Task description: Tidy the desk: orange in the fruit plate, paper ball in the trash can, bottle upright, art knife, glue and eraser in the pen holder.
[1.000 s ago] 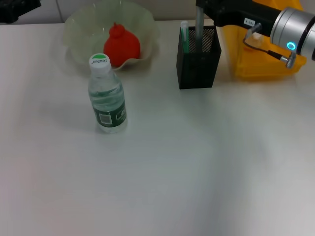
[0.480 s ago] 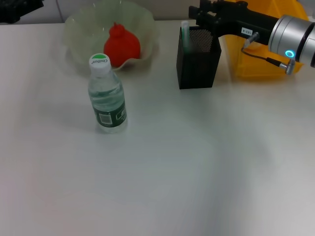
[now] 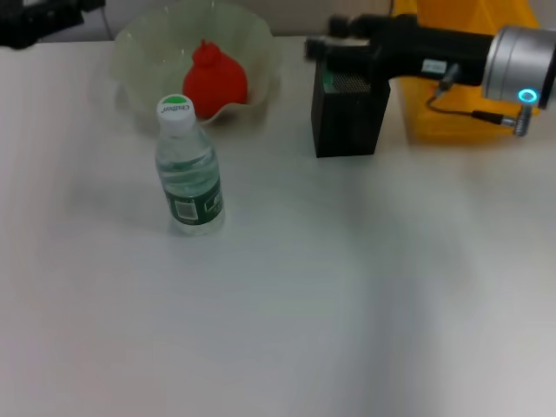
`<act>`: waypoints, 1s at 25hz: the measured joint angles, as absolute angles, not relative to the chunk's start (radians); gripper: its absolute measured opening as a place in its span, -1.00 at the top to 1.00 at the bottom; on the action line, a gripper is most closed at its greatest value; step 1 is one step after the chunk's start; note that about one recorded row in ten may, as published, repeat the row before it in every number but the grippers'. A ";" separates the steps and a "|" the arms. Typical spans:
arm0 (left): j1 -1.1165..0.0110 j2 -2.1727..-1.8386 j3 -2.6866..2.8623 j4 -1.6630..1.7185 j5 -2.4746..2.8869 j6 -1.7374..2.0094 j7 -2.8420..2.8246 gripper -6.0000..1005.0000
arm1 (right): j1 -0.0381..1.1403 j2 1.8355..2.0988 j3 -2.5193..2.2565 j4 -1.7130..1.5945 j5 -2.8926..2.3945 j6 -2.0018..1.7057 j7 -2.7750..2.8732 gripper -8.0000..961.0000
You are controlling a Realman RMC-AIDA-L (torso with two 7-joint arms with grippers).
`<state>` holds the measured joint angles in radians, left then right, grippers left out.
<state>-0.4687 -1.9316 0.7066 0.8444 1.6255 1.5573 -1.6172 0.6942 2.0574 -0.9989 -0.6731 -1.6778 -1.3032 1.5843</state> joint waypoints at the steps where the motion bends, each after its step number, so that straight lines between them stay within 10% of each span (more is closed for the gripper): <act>1: -0.472 -1.922 0.707 0.831 1.625 1.576 -1.613 -0.52 | 0.694 2.057 -0.999 -0.673 -1.678 -1.303 1.584 -0.20; 8: -0.488 -1.864 0.706 0.715 1.627 1.851 -1.547 -0.51 | 0.732 2.014 -1.024 -0.697 -1.713 -1.600 1.721 -0.20; 25: -0.480 -1.932 0.768 0.585 1.685 1.871 -1.533 -0.51 | 0.750 1.982 -1.018 -0.698 -1.774 -1.768 1.806 -0.20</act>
<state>-0.4801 -1.9324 0.7683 0.5846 1.6850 1.8712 -1.5330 0.7497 1.9818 -1.0177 -0.6985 -1.7742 -1.7679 1.8056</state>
